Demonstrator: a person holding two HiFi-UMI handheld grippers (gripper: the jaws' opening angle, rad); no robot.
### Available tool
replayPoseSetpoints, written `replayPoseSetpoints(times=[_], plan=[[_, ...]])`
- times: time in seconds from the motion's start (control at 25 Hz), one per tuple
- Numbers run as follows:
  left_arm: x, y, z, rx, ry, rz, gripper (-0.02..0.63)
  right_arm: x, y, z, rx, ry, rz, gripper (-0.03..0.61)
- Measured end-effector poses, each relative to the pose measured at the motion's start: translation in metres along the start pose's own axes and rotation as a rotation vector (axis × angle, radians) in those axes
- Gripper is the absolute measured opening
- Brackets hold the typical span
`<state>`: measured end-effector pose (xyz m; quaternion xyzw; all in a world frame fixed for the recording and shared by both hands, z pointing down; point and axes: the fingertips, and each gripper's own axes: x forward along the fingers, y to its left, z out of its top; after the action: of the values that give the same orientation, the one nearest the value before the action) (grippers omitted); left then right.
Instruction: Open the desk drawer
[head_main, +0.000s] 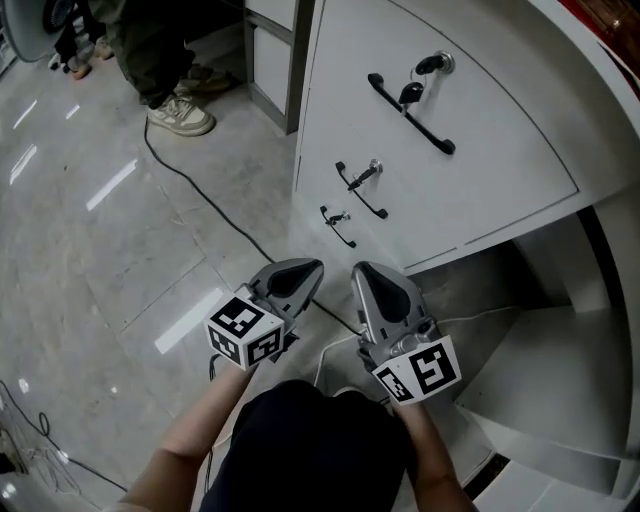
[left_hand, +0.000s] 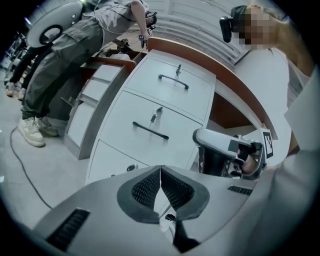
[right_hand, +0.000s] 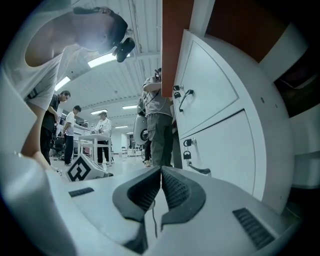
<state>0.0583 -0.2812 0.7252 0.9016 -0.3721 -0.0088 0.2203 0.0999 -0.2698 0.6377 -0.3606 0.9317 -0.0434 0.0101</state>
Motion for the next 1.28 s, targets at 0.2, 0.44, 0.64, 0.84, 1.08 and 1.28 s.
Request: replayPoseSetpoints(times=[0.2,0.44,0.64,0.84,1.08,1.28], plan=[[0.011,0.019,-0.032,-0.258,-0.014,-0.039,0.011,-0.002,0.000,-0.019,-0.025,0.005,0.026,0.018],[0.033,0.036,-0.067,-0.533,-0.038,-0.072,0.011,-0.002,-0.005,-0.041,-0.029,-0.005,0.029,0.018],[0.059,0.056,-0.070,-0.733,-0.117,-0.099,0.012,-0.003,-0.011,-0.050,-0.022,-0.019,0.024,0.018],[0.079,0.079,-0.079,-0.852,-0.176,-0.070,0.020,0.000,-0.010,-0.056,-0.028,-0.003,0.024,0.018],[0.103,0.089,-0.089,-0.935,-0.166,-0.078,0.115,0.005,-0.008,-0.054,-0.061,0.004,0.031,0.018],[0.116,0.103,-0.096,-1.005,-0.192,-0.053,0.115,-0.001,-0.009,-0.051,-0.057,0.000,0.020,0.020]])
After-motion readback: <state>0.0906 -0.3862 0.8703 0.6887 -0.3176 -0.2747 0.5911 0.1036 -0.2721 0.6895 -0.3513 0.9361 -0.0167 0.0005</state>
